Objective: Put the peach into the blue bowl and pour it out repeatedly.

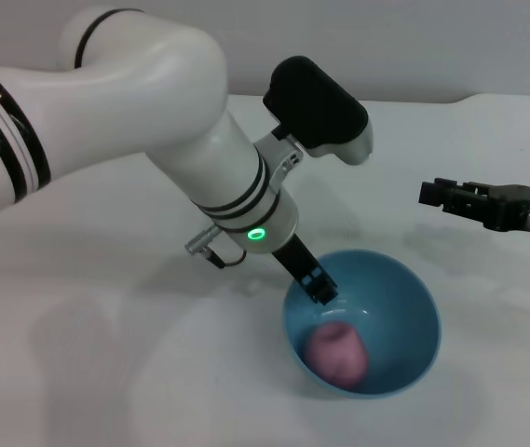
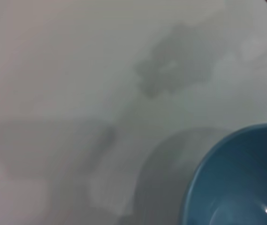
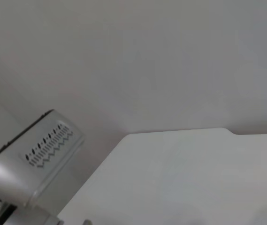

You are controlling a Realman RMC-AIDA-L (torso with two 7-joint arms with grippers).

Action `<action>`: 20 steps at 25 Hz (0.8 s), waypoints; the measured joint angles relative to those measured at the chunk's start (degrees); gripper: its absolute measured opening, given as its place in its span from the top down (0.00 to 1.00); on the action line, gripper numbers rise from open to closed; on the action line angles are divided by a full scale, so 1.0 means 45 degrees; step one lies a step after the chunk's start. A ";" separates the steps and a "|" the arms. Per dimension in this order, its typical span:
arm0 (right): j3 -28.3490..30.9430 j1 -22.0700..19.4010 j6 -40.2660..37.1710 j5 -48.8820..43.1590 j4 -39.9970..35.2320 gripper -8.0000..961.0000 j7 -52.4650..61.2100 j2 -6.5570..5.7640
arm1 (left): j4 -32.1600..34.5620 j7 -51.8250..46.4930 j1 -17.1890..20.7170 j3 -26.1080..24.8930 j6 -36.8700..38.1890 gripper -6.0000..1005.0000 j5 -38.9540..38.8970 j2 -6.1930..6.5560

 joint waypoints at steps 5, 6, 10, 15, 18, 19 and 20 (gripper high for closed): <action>0.0001 -0.0049 -0.0005 -0.0003 0.0003 0.61 0.0000 0.0020 | 0.0131 0.0018 -0.0012 -0.0661 0.0048 0.60 0.0009 0.0046; 0.0000 -0.0055 -0.0005 -0.0004 0.0020 0.61 -0.0001 0.0024 | 0.0154 0.0020 -0.0052 -0.0663 0.0062 0.60 0.0015 0.0048; 0.0000 -0.0064 -0.0006 0.0005 0.0273 0.61 -0.0001 0.0016 | 0.0230 0.0025 -0.0143 -0.1037 0.0046 0.59 0.0133 0.0077; -0.0001 -0.0048 0.0022 0.0005 0.0352 0.61 0.0000 0.0008 | 0.0336 0.0063 0.0025 -0.2496 -0.0353 0.57 0.0435 0.0108; -0.0004 -0.0053 0.0234 -0.0014 0.0394 0.61 0.0000 0.0005 | 0.0334 0.0533 0.0476 -0.3892 -0.1057 0.56 0.0394 0.0124; -0.0007 -0.0052 0.0339 -0.0026 0.0448 0.61 -0.0010 0.0004 | 0.0346 0.0768 0.0666 -0.4380 -0.1226 0.55 0.0325 0.0127; -0.0010 -0.0050 0.0402 -0.0025 0.0557 0.61 -0.0058 0.0010 | 0.0364 0.0969 0.0841 -0.4800 -0.1350 0.55 0.0179 0.0127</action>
